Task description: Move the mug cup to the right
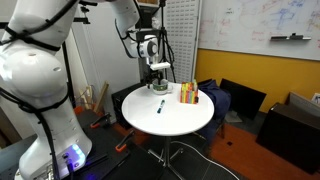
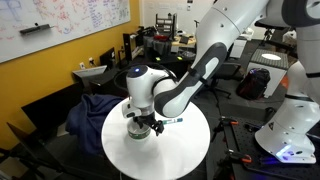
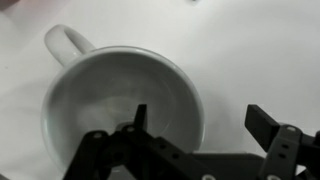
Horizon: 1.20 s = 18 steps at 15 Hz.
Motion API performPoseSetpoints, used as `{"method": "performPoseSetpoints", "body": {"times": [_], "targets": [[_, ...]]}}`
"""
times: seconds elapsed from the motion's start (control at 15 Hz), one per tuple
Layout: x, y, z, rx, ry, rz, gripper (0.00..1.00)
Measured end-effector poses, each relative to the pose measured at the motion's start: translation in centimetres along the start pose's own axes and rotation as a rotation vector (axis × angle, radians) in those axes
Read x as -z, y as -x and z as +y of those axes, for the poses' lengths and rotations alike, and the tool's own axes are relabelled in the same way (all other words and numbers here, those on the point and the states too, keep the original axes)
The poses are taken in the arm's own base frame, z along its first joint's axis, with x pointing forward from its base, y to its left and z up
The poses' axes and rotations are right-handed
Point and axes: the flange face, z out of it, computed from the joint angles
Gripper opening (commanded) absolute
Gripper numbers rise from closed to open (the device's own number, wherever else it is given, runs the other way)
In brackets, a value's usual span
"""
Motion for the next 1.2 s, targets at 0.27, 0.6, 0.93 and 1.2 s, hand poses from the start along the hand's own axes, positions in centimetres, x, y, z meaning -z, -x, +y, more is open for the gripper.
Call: {"method": "performPoseSetpoints", "body": {"times": [0.27,0.6,0.93,1.2], "targets": [[-0.9,-0.1,0.8,0.007,-0.003,0.004,0.52],[-0.8,-0.5,1.4,0.007,0.004,0.01,0.14],[-0.6,-0.7,1.6,0.012,0.008,0.014,0.03],[-0.6,-0.7,1.6,0.025,0.006,0.014,0.03]]}}
